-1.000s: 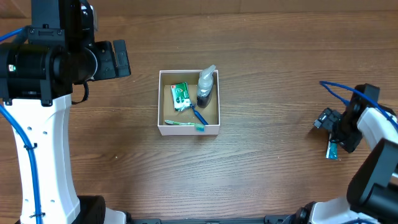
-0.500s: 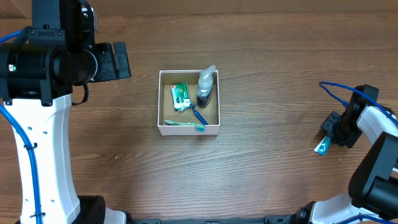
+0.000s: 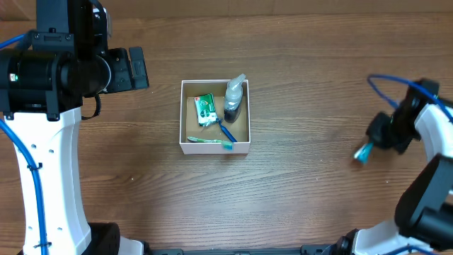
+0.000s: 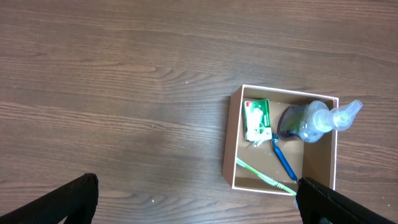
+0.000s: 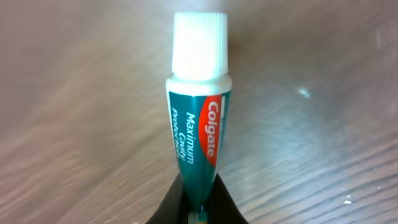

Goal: Pack container

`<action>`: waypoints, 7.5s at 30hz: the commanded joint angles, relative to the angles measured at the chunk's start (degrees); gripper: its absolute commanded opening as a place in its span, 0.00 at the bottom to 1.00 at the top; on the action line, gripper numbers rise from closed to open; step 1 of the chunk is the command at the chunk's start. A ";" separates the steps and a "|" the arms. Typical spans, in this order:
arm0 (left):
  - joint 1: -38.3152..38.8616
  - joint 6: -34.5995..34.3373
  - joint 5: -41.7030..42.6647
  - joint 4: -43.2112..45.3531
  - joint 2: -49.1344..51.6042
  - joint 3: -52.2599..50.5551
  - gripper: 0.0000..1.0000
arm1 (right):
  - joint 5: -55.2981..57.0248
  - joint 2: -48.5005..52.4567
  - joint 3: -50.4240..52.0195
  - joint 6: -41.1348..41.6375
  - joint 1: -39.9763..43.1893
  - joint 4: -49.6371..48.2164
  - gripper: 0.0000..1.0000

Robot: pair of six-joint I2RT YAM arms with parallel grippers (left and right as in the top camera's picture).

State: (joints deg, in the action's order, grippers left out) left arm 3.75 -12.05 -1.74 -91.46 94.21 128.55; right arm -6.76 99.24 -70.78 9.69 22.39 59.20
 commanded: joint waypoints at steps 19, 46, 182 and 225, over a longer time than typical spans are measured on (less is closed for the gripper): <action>0.02 0.26 0.26 0.15 0.20 -0.15 1.00 | 3.30 -13.49 -10.97 -26.56 -58.34 -2.25 0.04; 0.00 0.28 0.24 -0.50 0.20 -0.15 1.00 | 6.97 -3.32 -11.43 -31.19 -63.95 -13.68 0.70; 14.38 0.94 1.73 25.31 -56.54 -64.81 1.00 | 16.83 -53.20 28.06 17.49 -39.21 -6.21 1.00; 14.27 0.24 -3.32 23.74 -66.20 -71.56 1.00 | 20.04 -67.58 42.03 10.10 -36.76 -28.92 1.00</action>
State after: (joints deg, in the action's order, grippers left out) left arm 17.93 -10.79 -4.58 -67.77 28.18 57.43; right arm 11.46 37.56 -36.23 27.77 -14.74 36.10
